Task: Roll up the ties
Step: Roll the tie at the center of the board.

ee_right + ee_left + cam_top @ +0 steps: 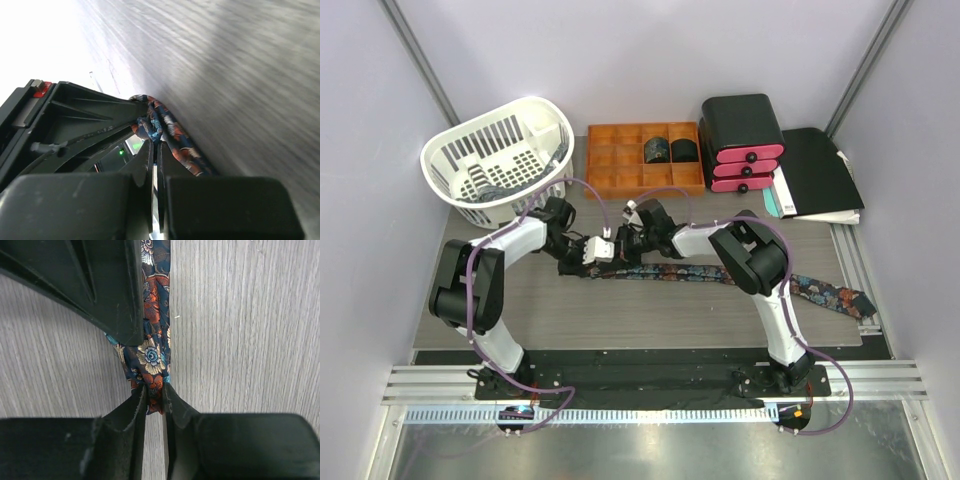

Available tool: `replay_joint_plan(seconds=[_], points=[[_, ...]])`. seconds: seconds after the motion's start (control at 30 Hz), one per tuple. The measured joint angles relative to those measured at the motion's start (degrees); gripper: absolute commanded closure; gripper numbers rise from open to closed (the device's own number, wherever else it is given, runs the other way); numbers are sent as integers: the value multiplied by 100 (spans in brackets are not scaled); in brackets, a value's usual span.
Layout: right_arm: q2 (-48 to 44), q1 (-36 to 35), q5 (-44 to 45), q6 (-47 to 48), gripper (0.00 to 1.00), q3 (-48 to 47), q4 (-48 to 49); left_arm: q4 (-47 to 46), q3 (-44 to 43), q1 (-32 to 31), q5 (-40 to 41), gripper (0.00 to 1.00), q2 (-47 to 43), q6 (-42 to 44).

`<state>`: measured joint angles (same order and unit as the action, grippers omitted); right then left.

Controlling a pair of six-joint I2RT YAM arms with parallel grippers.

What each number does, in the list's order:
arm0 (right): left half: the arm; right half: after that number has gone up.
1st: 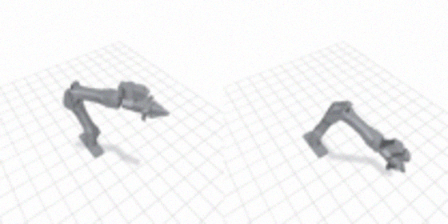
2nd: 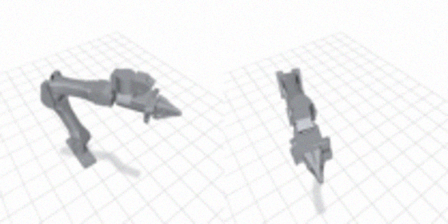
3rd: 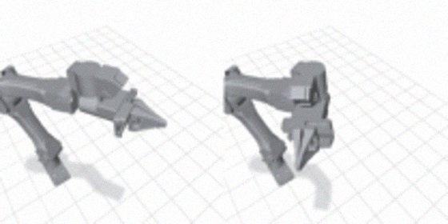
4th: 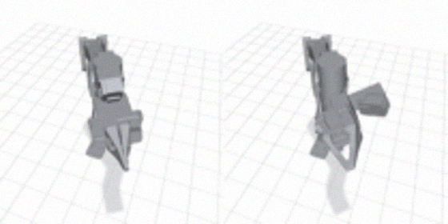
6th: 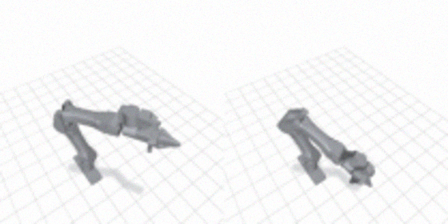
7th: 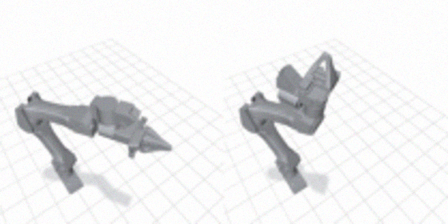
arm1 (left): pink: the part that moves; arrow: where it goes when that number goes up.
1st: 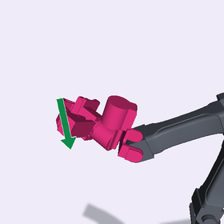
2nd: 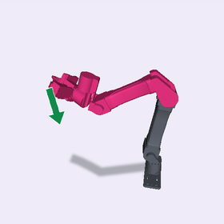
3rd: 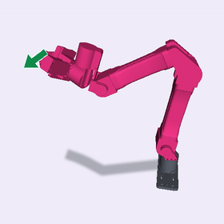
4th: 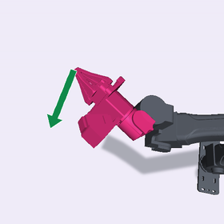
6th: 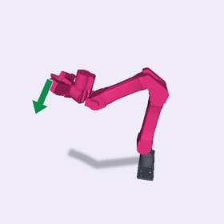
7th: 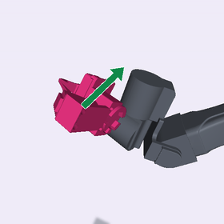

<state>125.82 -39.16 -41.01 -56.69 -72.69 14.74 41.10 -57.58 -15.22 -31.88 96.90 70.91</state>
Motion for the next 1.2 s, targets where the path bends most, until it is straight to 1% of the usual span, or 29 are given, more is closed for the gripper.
replay_joint_plan(seconds=[0.07, 0.17, 0.2, 0.3, 0.33, 0.6, 0.8, 0.87, 0.93, 0.97, 1.03, 1.07, 1.2], points=[[-52, 0, -4, 94, 99, -55, -127, 68, -48, -4, 22, 82, 0, 68], [-111, 2, 2, 223, 99, -94, -289, 98, -79, -4, 42, 64, 0, 133], [-122, 2, 9, 269, 99, -94, -348, 101, -81, -4, 46, 53, 0, 149], [-131, 7, 57, 417, 99, -92, -461, 142, -81, 4, 101, 43, 0, 109], [-131, 15, 76, 459, 99, -85, -503, 162, -81, 15, 114, 43, 0, 81], [-129, 142, 120, 623, 99, 22, -597, 173, -81, 57, 136, 46, 0, -181], [-129, 173, 114, 623, 99, 63, -522, 9, -155, 61, 48, 41, 13, -658], [-129, 177, 105, 616, 99, 87, -476, -101, -186, 61, 11, 42, 26, -804], [-129, 177, 94, 599, 99, 109, -433, -177, -208, 48, -20, 45, 57, -907], [-129, 177, 90, 590, 98, 116, -413, -205, -214, 33, -26, 51, 79, -935], [-129, 177, 85, 575, 96, 131, -385, -251, -223, 4, -26, 60, 125, -992], [-129, 177, 83, 570, 95, 136, -374, -258, -229, -13, -28, 66, 151, -1023], [-129, 177, 81, 546, 87, 140, -363, -190, -317, -50, -48, 74, 258, -1054]])
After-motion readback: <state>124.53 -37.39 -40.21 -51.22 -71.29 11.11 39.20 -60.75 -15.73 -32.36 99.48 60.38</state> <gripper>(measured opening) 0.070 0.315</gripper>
